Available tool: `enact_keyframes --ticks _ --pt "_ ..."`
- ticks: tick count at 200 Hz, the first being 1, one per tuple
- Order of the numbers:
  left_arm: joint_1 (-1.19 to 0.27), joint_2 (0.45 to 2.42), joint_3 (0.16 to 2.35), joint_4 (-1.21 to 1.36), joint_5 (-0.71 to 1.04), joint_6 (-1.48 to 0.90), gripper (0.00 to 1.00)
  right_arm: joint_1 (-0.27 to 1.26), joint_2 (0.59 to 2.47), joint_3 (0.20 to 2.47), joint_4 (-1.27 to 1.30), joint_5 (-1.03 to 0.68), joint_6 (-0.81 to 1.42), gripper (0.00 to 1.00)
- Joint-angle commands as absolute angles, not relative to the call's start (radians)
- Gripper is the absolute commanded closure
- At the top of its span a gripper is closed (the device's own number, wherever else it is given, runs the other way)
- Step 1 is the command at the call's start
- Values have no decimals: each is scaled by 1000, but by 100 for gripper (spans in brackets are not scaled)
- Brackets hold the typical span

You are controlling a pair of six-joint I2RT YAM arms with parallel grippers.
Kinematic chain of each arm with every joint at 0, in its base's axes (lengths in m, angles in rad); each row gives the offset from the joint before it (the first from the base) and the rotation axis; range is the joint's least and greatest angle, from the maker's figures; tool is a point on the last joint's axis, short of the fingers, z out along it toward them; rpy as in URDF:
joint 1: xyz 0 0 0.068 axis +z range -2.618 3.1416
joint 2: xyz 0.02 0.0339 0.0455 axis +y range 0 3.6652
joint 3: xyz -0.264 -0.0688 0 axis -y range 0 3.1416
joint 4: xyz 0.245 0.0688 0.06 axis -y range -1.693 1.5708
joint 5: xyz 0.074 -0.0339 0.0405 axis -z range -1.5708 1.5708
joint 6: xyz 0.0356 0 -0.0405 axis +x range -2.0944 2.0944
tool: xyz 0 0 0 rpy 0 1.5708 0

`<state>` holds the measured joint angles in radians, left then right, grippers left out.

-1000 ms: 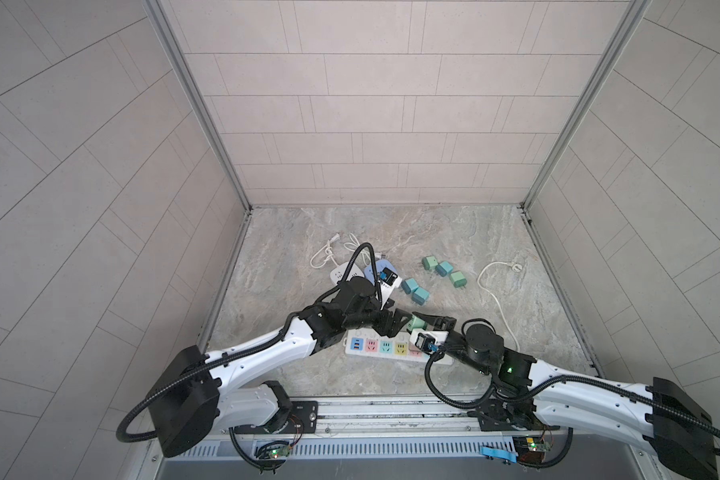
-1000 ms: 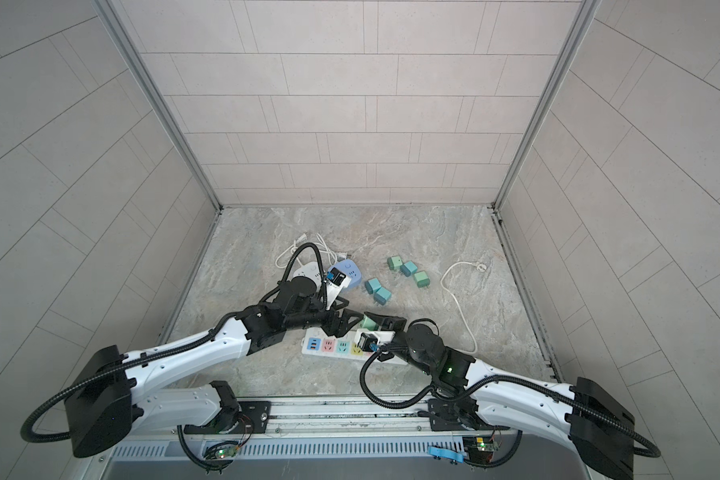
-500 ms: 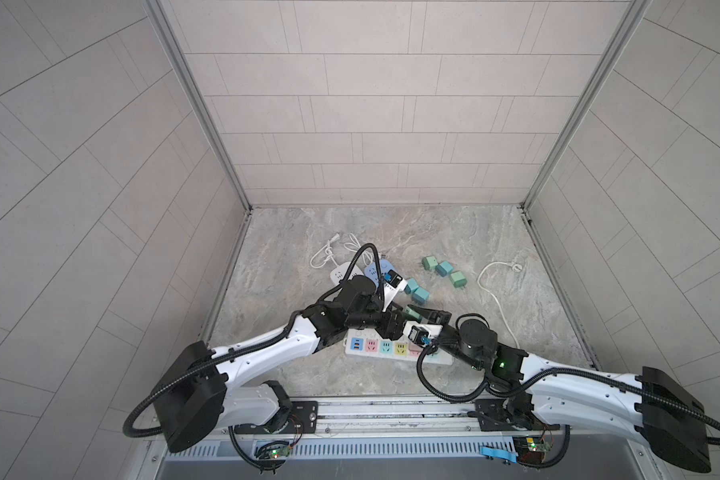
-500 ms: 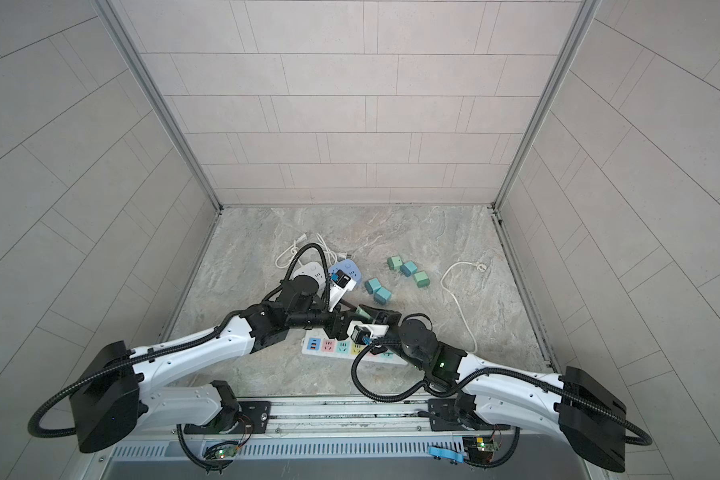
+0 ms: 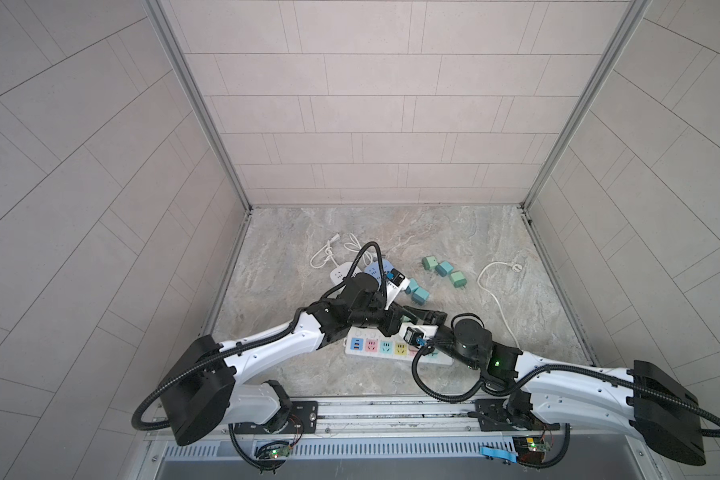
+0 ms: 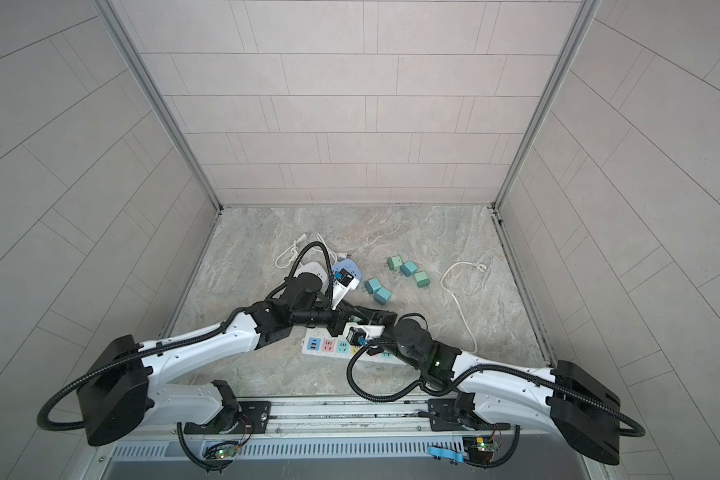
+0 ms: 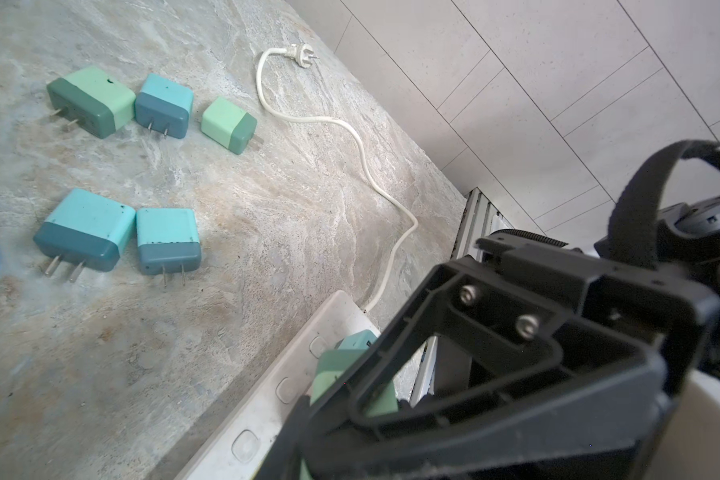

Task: Insert the plug
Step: 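Grasp the light-green adapter with the left gripper beside the right gripper, then open the right gripper and withdraw it while the left gripper holds the adapter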

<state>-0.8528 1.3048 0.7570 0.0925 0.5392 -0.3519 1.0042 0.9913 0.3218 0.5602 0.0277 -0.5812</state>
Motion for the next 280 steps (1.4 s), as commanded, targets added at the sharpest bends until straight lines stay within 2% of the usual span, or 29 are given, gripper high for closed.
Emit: enact_keyframes --ticks 1,17,64,85,98,107,109,111,119,120,122,123,124,128,175,205,234,255,280 --pt "-863 1321 785 90 598 -321 70 1013 992 349 617 -6 -592 100" --pt "-863 1328 787 92 609 -320 74 1013 989 347 622 -5 -588 100" --pt "-864 1363 792 120 647 -335 75 1014 995 344 639 -10 -574 100" --pt "-864 1378 797 124 665 -334 87 1014 1001 357 623 -13 -580 100" --pt "-864 1378 795 130 664 -337 95 1014 999 361 618 -12 -577 82" --pt "-863 1374 790 134 658 -335 97 1014 995 363 607 -12 -571 66" --pt "-862 1373 790 135 657 -334 97 1014 994 363 606 -11 -571 65" --pt "-862 1372 788 136 655 -334 97 1014 993 365 601 -11 -569 58" --pt "-859 1367 784 140 649 -335 98 1014 986 369 586 -10 -565 44" --pt "-859 1366 783 141 649 -335 98 1014 984 371 578 -9 -564 35" --pt "-858 1365 780 143 649 -335 99 1014 981 372 571 -9 -564 26" --pt "-858 1365 780 143 648 -336 99 1014 979 374 567 -9 -563 14" --pt "-857 1365 779 145 648 -337 99 1014 977 375 563 -8 -563 7" --pt "-853 1363 774 150 649 -340 100 1014 972 377 548 -6 -558 1" --pt "-792 1310 726 209 638 -386 100 1012 872 370 391 62 -542 0" --pt "-757 1195 678 166 509 -332 100 1005 785 319 355 128 -529 0" --pt "-755 1061 627 110 348 -215 100 960 625 234 369 198 -408 0" --pt "-754 985 591 103 301 -127 100 823 491 179 352 218 -223 0" --pt "-757 939 576 67 266 9 100 573 402 161 271 243 71 0"
